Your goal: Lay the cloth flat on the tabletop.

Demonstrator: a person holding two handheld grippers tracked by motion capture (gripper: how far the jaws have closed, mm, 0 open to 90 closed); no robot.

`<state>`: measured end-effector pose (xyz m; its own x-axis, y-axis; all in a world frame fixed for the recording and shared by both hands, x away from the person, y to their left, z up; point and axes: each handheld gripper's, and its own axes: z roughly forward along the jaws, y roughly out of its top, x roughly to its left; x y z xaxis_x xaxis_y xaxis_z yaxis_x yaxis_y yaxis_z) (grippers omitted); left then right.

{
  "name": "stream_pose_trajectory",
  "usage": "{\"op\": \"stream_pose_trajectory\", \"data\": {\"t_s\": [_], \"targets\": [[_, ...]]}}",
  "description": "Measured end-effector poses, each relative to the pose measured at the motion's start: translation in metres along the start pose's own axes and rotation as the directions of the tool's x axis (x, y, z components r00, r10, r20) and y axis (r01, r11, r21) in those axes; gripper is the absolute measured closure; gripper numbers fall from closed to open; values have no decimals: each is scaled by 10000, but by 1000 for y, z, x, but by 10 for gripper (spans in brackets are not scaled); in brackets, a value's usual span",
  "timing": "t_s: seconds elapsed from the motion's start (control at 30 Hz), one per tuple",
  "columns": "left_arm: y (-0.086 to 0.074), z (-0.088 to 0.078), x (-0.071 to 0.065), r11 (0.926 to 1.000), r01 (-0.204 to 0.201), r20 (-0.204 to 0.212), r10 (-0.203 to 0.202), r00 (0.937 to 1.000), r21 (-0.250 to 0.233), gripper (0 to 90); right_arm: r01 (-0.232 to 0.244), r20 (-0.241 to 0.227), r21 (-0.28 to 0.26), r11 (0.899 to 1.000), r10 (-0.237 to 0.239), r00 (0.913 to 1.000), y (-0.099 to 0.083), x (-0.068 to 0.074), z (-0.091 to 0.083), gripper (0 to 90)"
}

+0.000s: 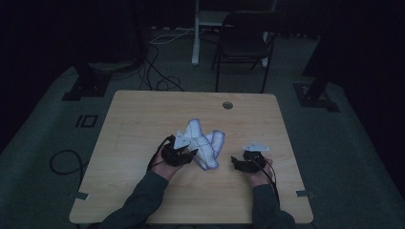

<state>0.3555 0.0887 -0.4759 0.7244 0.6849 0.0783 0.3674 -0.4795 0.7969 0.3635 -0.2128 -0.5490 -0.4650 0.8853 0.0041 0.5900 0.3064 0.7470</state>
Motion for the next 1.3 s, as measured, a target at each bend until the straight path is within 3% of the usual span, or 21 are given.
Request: {"op": "stream_pose_trajectory", "data": {"t_s": [0.93, 1.3], "targets": [[29, 32, -17, 9974, -715, 679, 709, 9952, 79, 548, -17, 15, -1, 10000, 17, 10000, 0, 0, 0, 305], [35, 48, -24, 9940, -1054, 720, 1031, 9921, 283, 543, -29, 12, 8, 10000, 29, 10000, 0, 0, 0, 305]]}}
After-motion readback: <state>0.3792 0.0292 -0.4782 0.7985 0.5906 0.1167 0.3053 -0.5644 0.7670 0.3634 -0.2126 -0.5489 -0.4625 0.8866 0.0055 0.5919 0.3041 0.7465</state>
